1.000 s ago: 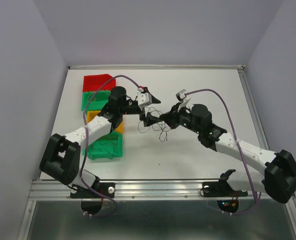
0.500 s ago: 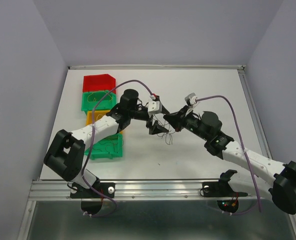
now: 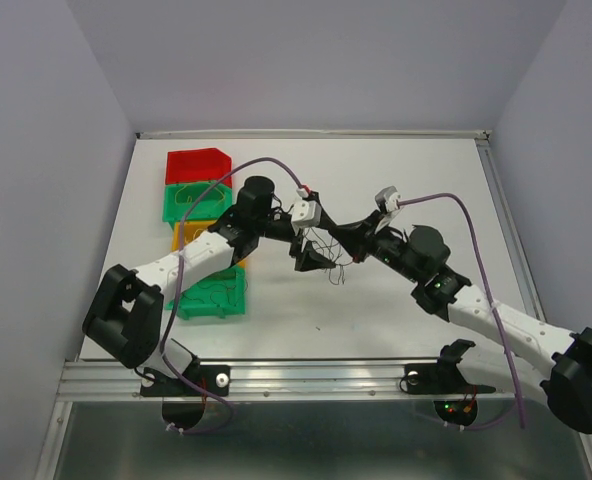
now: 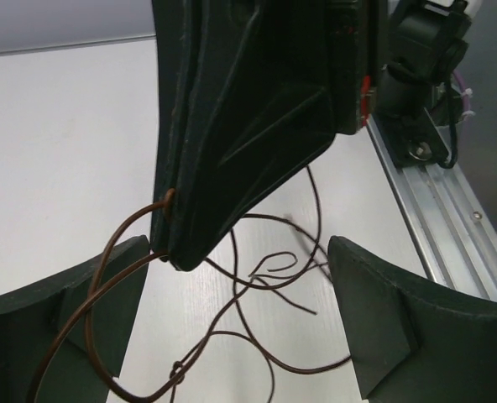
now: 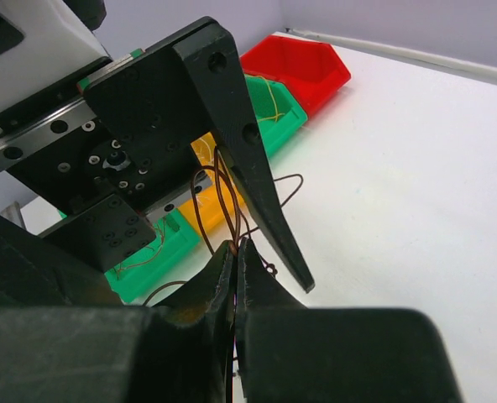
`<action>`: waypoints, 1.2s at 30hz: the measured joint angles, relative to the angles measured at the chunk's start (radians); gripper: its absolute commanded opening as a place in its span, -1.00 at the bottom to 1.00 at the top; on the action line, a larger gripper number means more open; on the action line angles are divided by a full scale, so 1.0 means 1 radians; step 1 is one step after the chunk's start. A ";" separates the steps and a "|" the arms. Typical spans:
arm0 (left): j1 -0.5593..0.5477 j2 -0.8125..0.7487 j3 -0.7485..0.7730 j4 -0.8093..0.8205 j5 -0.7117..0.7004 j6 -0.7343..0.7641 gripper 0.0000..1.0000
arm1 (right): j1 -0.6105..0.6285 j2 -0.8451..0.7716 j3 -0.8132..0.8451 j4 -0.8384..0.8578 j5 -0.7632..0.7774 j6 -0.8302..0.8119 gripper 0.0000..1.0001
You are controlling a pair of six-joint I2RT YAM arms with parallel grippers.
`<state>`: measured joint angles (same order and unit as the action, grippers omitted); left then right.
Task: Untangle the cables
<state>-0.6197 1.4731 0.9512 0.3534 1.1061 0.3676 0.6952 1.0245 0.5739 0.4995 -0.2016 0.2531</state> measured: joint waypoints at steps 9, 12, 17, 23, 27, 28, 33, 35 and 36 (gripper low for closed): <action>-0.021 -0.005 0.053 -0.116 0.119 0.037 0.98 | 0.000 -0.041 -0.047 0.036 -0.014 -0.022 -0.99; -0.043 0.001 0.056 -0.146 0.126 0.053 0.98 | 0.000 -0.056 -0.053 0.042 -0.018 -0.023 -0.99; -0.066 0.031 0.073 -0.179 0.115 0.075 0.98 | 0.000 -0.092 -0.074 0.078 -0.027 -0.026 -0.99; -0.068 0.094 0.098 -0.192 0.098 0.076 0.98 | 0.000 -0.122 -0.111 0.128 -0.028 -0.029 -0.99; -0.072 0.116 0.099 -0.198 0.080 0.075 0.50 | 0.000 -0.121 -0.133 0.154 -0.028 -0.029 -0.99; -0.074 0.117 0.099 -0.199 0.077 0.072 0.04 | 0.000 -0.119 -0.133 0.159 -0.028 -0.029 -0.99; -0.081 0.122 0.115 -0.203 0.070 0.069 -0.64 | 0.000 -0.119 -0.134 0.187 -0.027 -0.029 -0.99; -0.081 0.126 0.123 -0.203 0.071 0.068 -0.84 | 0.000 -0.119 -0.138 0.204 -0.027 -0.029 -0.99; -0.081 0.129 0.124 -0.202 0.071 0.067 -0.90 | 0.000 -0.119 -0.142 0.209 -0.027 -0.029 -0.99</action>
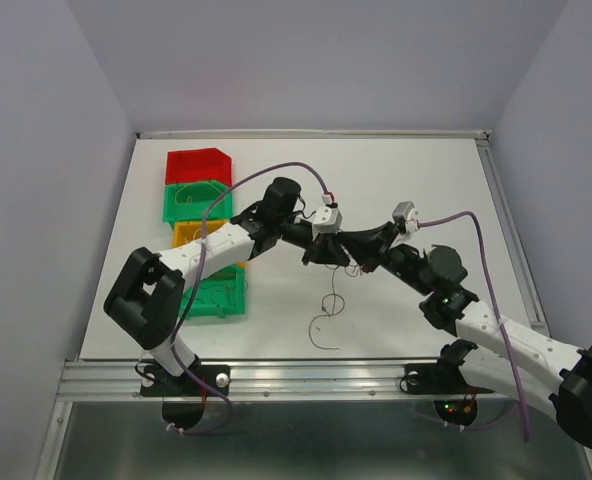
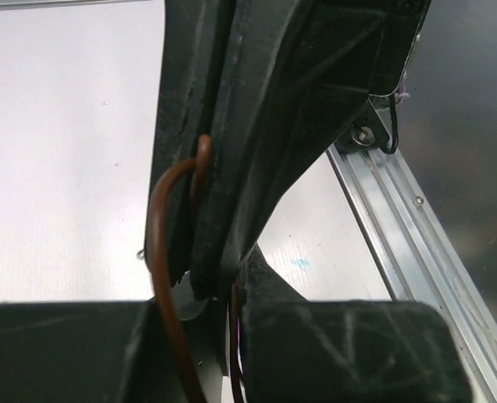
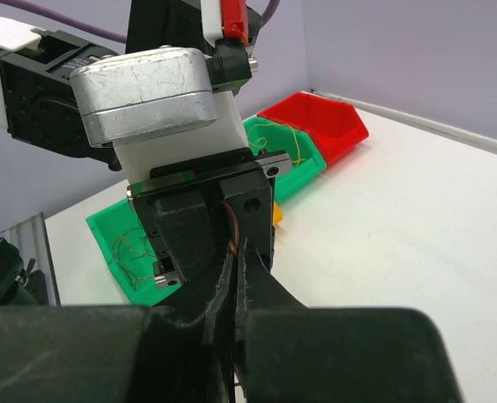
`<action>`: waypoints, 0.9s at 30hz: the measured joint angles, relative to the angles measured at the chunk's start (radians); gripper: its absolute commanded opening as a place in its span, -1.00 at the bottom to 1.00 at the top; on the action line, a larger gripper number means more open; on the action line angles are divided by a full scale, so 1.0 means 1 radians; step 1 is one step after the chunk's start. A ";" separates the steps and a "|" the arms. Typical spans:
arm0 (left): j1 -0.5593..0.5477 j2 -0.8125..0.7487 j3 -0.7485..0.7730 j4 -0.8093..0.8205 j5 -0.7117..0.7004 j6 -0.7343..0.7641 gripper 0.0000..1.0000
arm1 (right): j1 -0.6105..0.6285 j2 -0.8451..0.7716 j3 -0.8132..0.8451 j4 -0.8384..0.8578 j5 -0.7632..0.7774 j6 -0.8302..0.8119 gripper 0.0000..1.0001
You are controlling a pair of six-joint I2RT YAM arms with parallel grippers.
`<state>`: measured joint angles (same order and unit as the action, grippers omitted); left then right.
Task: Untangle the cables
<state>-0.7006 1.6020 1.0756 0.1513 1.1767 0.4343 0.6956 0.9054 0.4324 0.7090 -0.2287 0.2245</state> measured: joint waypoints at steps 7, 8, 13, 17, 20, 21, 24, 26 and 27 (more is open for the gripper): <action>0.000 0.005 0.000 -0.001 -0.003 -0.005 -1.00 | 0.000 0.011 -0.003 0.011 0.016 0.009 -0.50; 0.000 0.005 0.000 -0.001 -0.007 -0.005 -1.00 | 0.000 0.013 -0.003 0.010 0.026 0.016 -0.30; 0.003 0.005 0.005 -0.010 -0.034 -0.005 -1.00 | 0.000 0.003 -0.021 0.013 0.097 0.036 0.37; 0.021 0.005 0.027 -0.022 -0.061 -0.010 -1.00 | 0.000 -0.047 -0.064 0.011 0.187 0.056 0.60; 0.045 0.005 0.049 -0.031 -0.071 -0.020 -1.00 | 0.000 -0.088 -0.081 0.011 0.243 0.066 0.69; 0.058 0.005 0.062 -0.038 -0.077 -0.024 -1.00 | 0.000 -0.108 -0.085 0.011 0.269 0.068 0.75; 0.087 0.005 0.088 -0.055 -0.085 -0.031 -1.00 | 0.000 -0.134 -0.087 0.017 0.312 0.077 0.83; 0.112 0.005 0.105 -0.063 -0.090 -0.040 -1.00 | 0.000 -0.138 -0.087 0.018 0.336 0.084 0.85; 0.126 0.005 0.114 -0.067 -0.092 -0.045 -1.00 | 0.001 -0.138 -0.087 0.018 0.348 0.086 0.85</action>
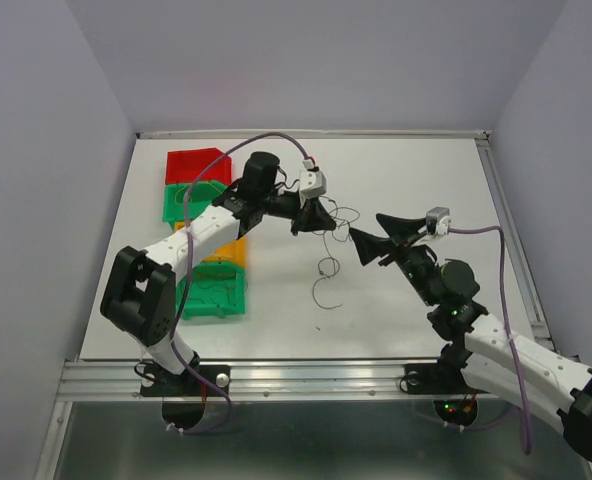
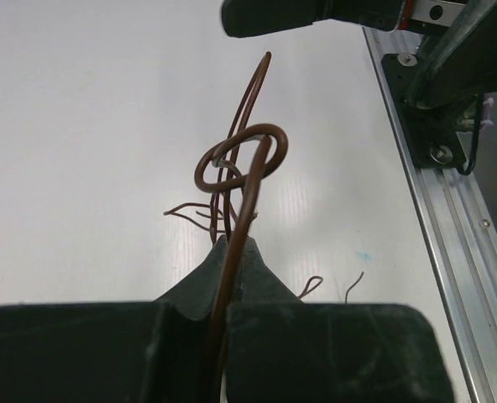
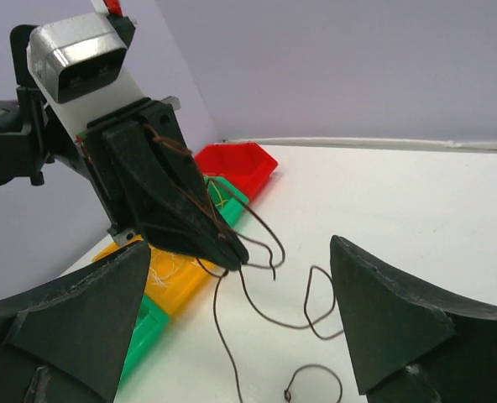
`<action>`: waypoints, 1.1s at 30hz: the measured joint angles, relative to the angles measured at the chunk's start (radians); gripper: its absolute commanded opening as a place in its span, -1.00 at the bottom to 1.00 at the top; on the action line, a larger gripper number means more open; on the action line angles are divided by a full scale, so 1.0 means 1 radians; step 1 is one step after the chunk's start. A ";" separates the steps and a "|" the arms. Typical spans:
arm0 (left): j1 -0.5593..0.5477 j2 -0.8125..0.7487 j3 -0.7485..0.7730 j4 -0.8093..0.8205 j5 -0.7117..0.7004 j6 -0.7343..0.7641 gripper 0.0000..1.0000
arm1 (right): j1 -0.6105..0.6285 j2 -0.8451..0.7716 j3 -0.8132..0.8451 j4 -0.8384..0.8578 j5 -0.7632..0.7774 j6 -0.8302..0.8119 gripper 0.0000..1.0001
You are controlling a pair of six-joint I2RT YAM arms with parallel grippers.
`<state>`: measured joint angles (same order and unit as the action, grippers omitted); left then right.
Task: Untangle the cables
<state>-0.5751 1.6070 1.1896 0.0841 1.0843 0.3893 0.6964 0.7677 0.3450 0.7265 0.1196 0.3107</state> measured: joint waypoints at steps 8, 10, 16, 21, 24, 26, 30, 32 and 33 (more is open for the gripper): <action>0.158 -0.001 0.097 -0.023 0.003 -0.075 -1.00 | 0.000 0.026 0.000 0.000 0.035 0.008 0.86; 0.203 -0.002 0.138 -0.034 0.006 -0.098 -1.00 | 0.000 0.030 0.000 0.000 0.039 0.008 0.86; 0.328 -0.002 0.301 -0.087 0.005 -0.125 -1.00 | 0.000 0.037 0.000 0.000 0.042 0.008 0.86; 0.428 0.020 0.496 -0.150 -0.013 -0.138 -1.00 | 0.000 0.052 0.000 0.000 0.042 0.008 0.86; 0.481 0.066 0.625 -0.161 -0.039 -0.151 -1.00 | 0.000 0.057 0.000 0.000 0.042 0.008 0.86; 0.514 0.103 0.693 -0.169 -0.046 -0.163 -1.00 | 0.000 0.059 0.000 -0.001 0.042 0.010 0.86; 0.587 0.209 0.834 -0.174 -0.063 -0.180 -1.00 | 0.000 0.059 0.000 0.000 0.042 0.011 0.86; 0.629 0.258 0.875 -0.174 -0.072 -0.190 -1.00 | 0.000 0.059 0.000 -0.001 0.041 0.014 0.86; 0.640 0.273 0.883 -0.171 -0.074 -0.194 -1.00 | 0.000 0.059 0.000 -0.001 0.041 0.015 0.86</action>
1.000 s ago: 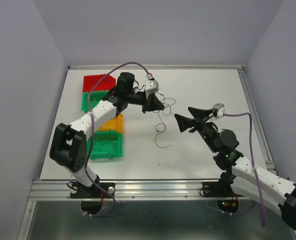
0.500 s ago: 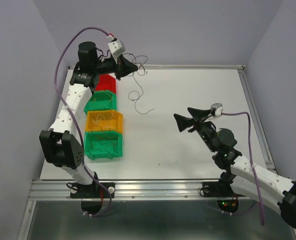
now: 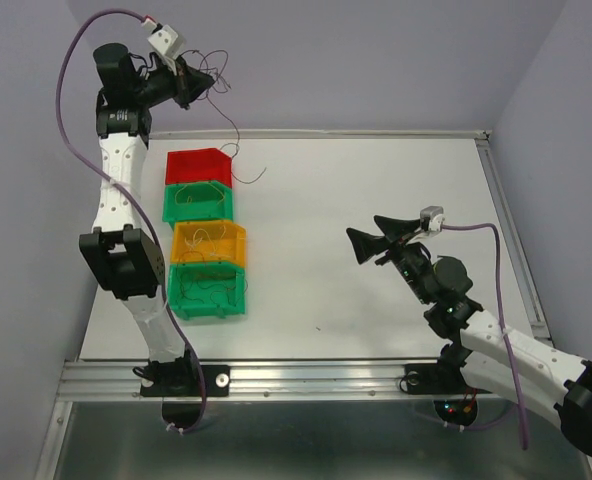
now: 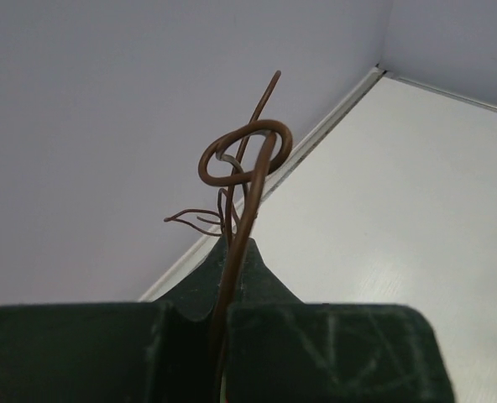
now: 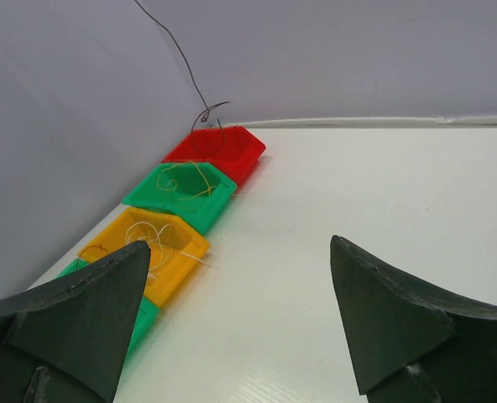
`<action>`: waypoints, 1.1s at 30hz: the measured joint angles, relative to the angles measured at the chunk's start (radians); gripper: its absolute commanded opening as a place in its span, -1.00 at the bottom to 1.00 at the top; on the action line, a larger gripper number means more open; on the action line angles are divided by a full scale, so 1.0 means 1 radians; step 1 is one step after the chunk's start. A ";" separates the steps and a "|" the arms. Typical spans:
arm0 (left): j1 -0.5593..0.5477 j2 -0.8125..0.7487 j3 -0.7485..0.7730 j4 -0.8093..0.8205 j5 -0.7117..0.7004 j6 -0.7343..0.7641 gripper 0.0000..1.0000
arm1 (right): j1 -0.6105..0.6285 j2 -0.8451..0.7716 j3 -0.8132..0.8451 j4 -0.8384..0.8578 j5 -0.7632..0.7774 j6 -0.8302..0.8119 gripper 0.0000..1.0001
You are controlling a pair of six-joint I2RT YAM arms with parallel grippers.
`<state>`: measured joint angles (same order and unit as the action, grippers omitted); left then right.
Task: Untangle the cables
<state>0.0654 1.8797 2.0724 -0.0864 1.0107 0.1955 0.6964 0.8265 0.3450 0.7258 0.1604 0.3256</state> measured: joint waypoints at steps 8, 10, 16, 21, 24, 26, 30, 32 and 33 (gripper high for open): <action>0.102 0.131 0.006 0.071 -0.060 -0.014 -1.00 | 0.000 0.000 0.000 0.000 -0.003 0.004 0.86; 0.116 0.153 0.006 0.097 -0.070 -0.014 -1.00 | 0.000 0.001 0.000 0.000 -0.004 0.004 0.86; 0.159 0.187 -0.061 0.139 -0.076 0.029 -1.00 | 0.000 0.005 0.000 0.000 -0.007 0.004 0.86; 0.179 0.165 -0.243 0.164 -0.100 0.139 -1.00 | 0.000 0.005 0.000 0.000 -0.010 0.005 0.85; 0.184 0.165 -0.317 0.116 -0.122 0.238 -1.00 | 0.000 0.005 0.000 0.000 -0.011 0.007 0.85; 0.183 0.165 -0.323 0.045 -0.120 0.314 -1.00 | 0.000 0.005 0.000 0.000 -0.010 0.008 0.85; 0.183 0.184 -0.244 -0.168 -0.114 0.532 -1.00 | 0.000 0.005 0.000 0.000 -0.011 0.008 0.85; 0.179 0.213 -0.175 -0.260 -0.118 0.630 -1.00 | 0.000 0.005 0.000 0.000 -0.011 0.008 0.85; 0.175 0.238 -0.126 -0.311 -0.132 0.678 -1.00 | 0.000 0.005 0.000 0.000 -0.011 0.008 0.85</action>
<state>0.2401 2.1178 1.9461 -0.3969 0.8791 0.8738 0.6964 0.8318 0.3450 0.7261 0.1497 0.3332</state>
